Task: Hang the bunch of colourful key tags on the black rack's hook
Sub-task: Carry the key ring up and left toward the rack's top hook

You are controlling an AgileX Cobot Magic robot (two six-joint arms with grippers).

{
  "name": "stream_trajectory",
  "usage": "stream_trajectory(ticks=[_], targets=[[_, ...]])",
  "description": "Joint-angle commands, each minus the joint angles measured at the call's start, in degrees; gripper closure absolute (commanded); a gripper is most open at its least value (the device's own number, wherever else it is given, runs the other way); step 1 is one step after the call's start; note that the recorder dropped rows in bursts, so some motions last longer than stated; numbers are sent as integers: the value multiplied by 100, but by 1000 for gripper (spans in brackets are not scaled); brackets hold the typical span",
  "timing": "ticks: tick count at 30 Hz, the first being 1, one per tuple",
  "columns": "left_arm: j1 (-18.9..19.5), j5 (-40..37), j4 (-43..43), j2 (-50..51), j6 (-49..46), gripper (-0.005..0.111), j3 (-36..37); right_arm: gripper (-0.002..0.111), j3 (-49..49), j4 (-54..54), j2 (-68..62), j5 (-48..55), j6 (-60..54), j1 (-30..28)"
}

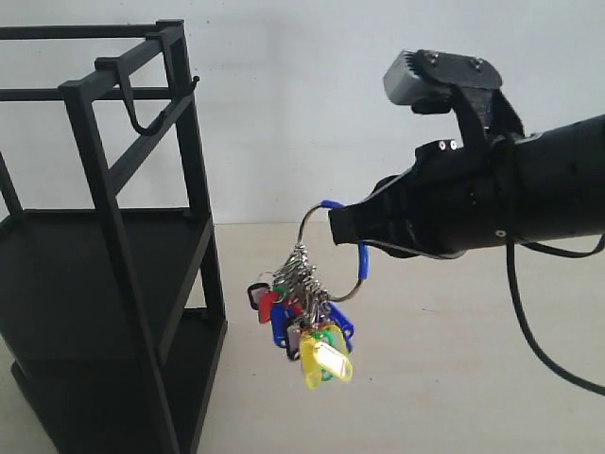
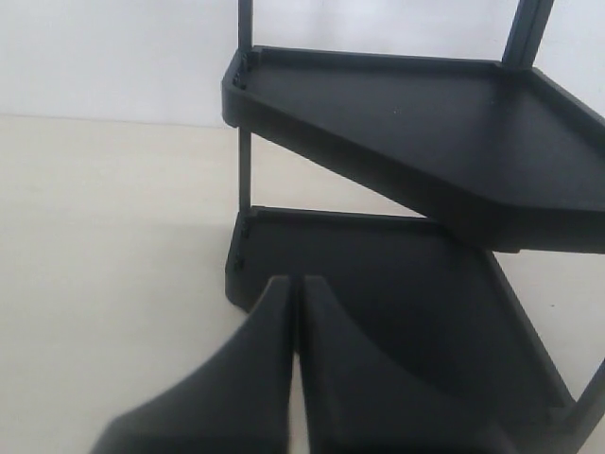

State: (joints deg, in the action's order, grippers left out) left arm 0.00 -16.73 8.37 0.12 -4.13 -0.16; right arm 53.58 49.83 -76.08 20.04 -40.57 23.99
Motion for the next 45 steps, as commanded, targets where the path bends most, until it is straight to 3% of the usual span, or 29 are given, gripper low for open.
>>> stream_trajectory(ticks=[1, 4, 7, 10, 14, 24, 33, 45], targets=[[-4, 43, -28, -12, -20, 102, 16, 108, 224, -240, 82, 579, -571, 47], [-4, 43, -28, -12, -20, 102, 16, 108, 224, -256, 106, 245, 74, -34], [-4, 43, -28, -12, -20, 102, 16, 108, 309, -479, 78, 621, -455, 90], [-4, 43, -28, -12, -20, 102, 16, 108, 309, -594, 109, 200, 611, -38], [-4, 43, -28, -12, -20, 102, 16, 108, 473, -604, 109, 655, -19, 117], [-4, 43, -28, -12, -20, 102, 16, 108, 935, -584, 149, 317, 565, 140], [-4, 43, -28, -12, -20, 102, 16, 108, 1284, -548, 149, 29, 561, 797], [-4, 43, -28, -12, -20, 102, 16, 108, 1284, -366, 149, -96, 560, 801]])
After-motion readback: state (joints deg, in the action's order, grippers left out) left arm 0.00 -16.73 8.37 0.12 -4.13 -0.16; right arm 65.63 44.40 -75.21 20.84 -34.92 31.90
